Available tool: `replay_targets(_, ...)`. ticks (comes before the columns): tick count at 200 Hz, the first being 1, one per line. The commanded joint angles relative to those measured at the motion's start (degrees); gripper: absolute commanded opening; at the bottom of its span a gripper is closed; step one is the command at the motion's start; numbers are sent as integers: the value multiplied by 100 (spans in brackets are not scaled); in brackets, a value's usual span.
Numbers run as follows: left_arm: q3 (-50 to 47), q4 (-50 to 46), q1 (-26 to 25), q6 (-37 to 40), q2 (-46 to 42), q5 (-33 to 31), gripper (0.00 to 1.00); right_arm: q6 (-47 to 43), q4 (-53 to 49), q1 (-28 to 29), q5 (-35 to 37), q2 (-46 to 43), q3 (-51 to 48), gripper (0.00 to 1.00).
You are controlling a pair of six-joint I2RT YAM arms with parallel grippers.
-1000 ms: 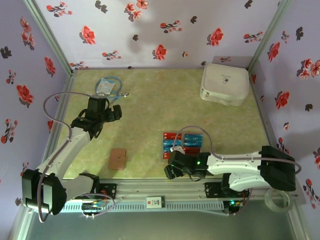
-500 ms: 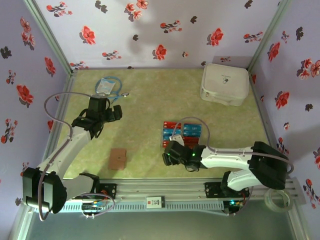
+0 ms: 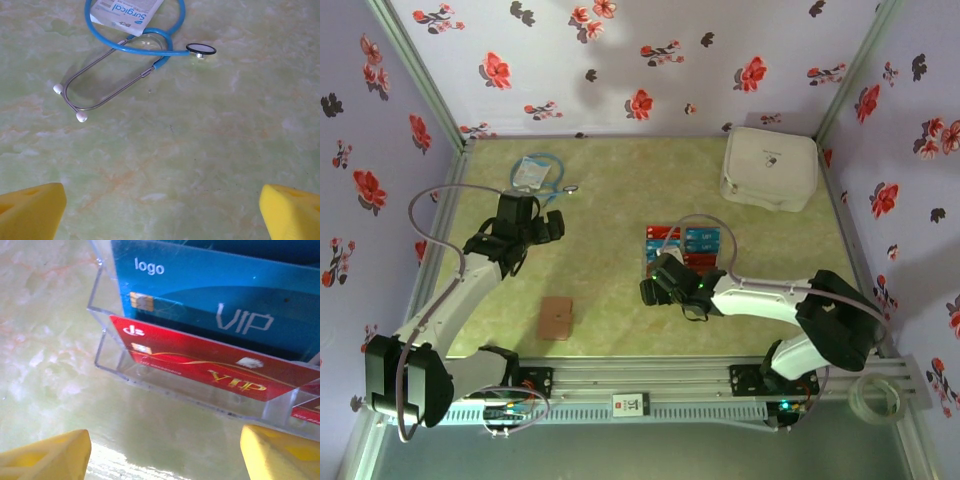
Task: Put the credit cards into the card holder
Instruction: Move the storage box to the center of the table.
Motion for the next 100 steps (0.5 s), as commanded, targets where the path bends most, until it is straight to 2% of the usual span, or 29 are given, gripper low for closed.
replay_targets(1,37,-133,-45,63,-85,-93,100,-12,-46,104,-314,-337,-2,79)
replay_targets(29,54,-93,-44,33,-70,-86,100,23,-24,245,-485,-219,78,79)
replay_targets(100,115,-209,-16,-165,55,-89,100,-108,243,537,-526,1035,892,78)
